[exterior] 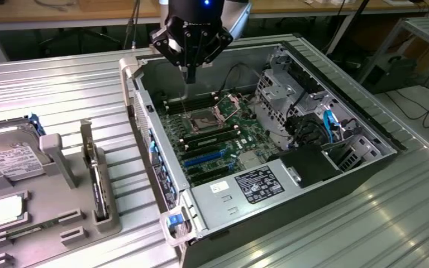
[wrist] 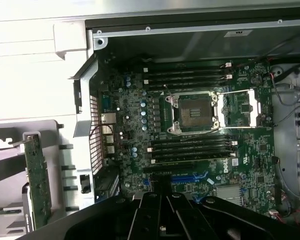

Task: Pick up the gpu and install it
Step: 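Reach for the gpu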

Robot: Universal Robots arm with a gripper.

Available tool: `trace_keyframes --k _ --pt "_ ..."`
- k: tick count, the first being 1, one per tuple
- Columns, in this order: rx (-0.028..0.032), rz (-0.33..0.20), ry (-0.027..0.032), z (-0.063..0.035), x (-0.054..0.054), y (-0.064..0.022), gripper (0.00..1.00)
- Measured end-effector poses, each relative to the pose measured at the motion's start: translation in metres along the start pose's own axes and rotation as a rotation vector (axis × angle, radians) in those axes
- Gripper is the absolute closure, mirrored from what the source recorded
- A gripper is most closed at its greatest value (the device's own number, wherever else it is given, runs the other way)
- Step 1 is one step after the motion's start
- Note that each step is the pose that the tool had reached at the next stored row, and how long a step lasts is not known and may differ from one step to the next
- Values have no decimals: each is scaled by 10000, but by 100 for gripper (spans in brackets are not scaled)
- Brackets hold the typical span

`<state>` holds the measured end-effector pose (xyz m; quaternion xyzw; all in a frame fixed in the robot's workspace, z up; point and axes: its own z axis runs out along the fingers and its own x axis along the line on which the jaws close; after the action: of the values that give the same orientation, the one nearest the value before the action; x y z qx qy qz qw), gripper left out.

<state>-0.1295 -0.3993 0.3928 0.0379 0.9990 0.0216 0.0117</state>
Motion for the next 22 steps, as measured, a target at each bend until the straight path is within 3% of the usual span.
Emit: trace_keyframes --k 20,22 --pt "3 -109 81 5 184 -27 89" --pt "-24 -154 85 5 191 -51 89"
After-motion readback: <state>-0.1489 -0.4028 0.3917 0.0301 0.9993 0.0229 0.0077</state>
